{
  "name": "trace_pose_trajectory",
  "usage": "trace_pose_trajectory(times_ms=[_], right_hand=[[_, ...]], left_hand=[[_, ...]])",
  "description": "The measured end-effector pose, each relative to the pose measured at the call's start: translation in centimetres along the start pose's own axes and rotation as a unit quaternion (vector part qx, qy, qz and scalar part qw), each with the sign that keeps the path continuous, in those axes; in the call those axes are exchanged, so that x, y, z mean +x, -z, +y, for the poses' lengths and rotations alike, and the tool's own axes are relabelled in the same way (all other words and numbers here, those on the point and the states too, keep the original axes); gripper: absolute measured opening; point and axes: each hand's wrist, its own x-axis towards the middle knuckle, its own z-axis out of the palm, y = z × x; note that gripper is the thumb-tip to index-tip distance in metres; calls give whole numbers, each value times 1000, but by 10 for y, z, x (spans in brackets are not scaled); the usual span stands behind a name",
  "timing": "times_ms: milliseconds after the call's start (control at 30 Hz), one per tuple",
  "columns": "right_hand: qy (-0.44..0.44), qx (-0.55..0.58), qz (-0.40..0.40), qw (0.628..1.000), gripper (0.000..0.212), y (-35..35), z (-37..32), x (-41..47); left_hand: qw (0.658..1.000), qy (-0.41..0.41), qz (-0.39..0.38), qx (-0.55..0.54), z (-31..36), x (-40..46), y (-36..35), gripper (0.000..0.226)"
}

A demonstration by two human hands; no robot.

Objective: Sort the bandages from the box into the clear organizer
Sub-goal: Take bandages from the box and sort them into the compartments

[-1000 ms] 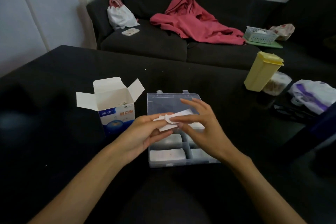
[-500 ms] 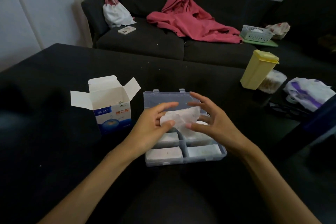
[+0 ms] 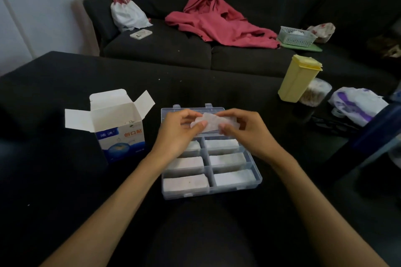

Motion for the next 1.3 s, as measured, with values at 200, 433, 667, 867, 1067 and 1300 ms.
trace_pose_trajectory(times_ms=[200,433,667,867,1067,1300], right_hand=[[-57,-63,-60,995,22,24,26,14],[-102,-73,-55,991,24,19,49,4],[-116,-88,-76,986,19,13,53,3],[-100,-131,-14,986,10,2,57,4],[-119,-118,38,985,13,-7,57,3],[-159,-141,-24,977,7,30,35,6]], left_hand=[[986,0,-39,162,-12,18,-23,23],[965,-40,-30,257,-23,20,-26,26],[963,-39,-11,266,-33,21,-22,23],[965,-53,-8,256,-33,22,-26,19],[935,-85,-74,336,-33,18,-35,24],[948,-72,-21,310,-36,15,-42,21]])
